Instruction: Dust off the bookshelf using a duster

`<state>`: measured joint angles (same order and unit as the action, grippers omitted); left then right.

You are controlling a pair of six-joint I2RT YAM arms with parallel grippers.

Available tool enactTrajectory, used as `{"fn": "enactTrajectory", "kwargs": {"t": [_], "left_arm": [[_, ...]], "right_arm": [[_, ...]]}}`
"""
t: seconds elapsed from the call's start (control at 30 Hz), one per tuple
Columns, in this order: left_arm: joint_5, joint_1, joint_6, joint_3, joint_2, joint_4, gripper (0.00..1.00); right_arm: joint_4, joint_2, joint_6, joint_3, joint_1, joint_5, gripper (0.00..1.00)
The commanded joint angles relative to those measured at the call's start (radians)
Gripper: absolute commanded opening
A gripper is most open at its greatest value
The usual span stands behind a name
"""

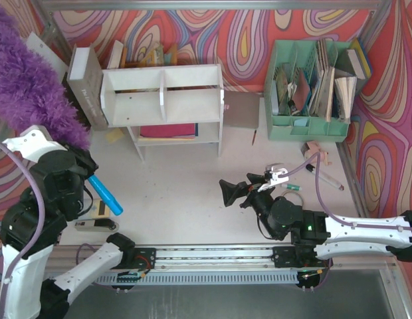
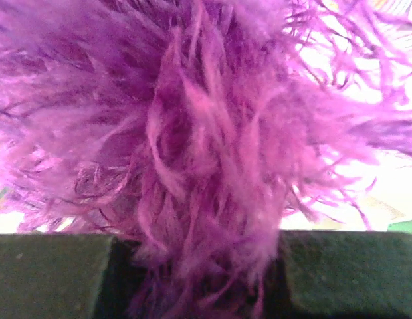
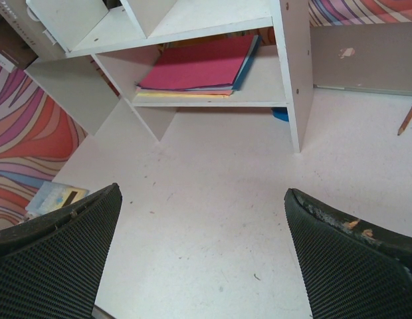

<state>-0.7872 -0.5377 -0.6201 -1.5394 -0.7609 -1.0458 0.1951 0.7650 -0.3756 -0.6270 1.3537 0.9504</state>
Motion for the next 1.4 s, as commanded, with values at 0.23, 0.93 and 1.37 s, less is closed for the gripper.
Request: {"fn": "enactTrajectory", "kwargs": {"t": [0.23, 0.93, 1.37], "left_arm": [[0.054, 0.003, -0.095, 0.137, -0.009, 0.056, 0.00], [0.391, -0.001, 0.088, 0.046, -0.101, 0.202, 0.00], [0.530, -0.001, 0.050, 0.126, -0.112, 0.231, 0.00]], "right_arm": [[-0.022, -0.004, -0.030, -0.017, -0.006, 0.031, 0.99], [-0.045, -0.019, -0.054, -0.002, -0.008, 0.043, 0.99], [-0.041, 0.019, -0.054, -0.023, -0.008, 0.038, 0.99]]}}
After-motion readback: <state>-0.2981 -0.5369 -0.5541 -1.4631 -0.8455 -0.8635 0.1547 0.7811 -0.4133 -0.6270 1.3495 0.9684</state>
